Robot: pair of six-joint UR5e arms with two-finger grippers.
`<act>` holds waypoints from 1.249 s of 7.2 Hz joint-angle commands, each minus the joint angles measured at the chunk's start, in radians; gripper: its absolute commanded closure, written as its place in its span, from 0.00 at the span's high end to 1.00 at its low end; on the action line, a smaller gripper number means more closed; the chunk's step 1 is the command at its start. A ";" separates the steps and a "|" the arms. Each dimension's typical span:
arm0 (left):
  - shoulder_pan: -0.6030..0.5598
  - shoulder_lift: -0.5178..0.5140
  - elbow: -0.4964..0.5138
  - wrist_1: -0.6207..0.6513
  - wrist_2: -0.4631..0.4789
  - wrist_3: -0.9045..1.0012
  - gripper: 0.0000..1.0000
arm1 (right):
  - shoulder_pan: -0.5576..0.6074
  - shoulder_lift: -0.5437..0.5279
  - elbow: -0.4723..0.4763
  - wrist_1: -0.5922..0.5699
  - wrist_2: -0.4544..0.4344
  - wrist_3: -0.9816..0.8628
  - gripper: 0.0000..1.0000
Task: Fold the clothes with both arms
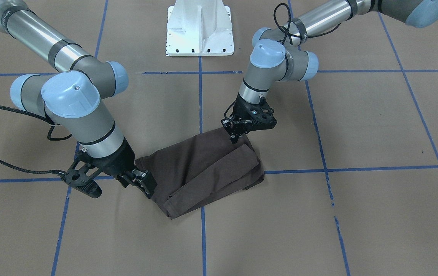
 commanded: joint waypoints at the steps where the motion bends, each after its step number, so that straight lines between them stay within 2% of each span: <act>1: -0.046 -0.043 0.054 -0.011 0.001 0.034 0.00 | -0.011 -0.009 0.005 0.002 -0.002 0.003 0.83; 3: -0.144 -0.131 0.280 -0.187 0.001 0.038 0.00 | -0.024 -0.014 0.006 0.002 -0.022 0.007 0.83; 4: -0.226 -0.190 0.418 -0.241 -0.002 0.133 0.00 | -0.027 -0.015 0.021 0.000 -0.026 0.010 0.83; 5: -0.312 -0.202 0.539 -0.322 -0.012 0.234 0.00 | -0.027 -0.014 0.023 -0.002 -0.031 0.010 0.83; 6: -0.340 -0.199 0.557 -0.327 -0.015 0.267 0.00 | -0.030 -0.009 0.023 -0.003 -0.031 0.009 0.83; 7: -0.341 -0.203 0.530 -0.327 -0.066 0.259 0.00 | -0.031 -0.009 0.020 -0.005 -0.031 0.000 0.83; 8: -0.341 -0.186 0.441 -0.312 -0.110 0.258 0.00 | -0.031 -0.008 0.019 -0.005 -0.031 -0.002 0.83; 9: -0.307 -0.171 0.393 -0.294 -0.114 0.235 0.00 | -0.031 -0.009 0.019 -0.005 -0.029 -0.004 0.83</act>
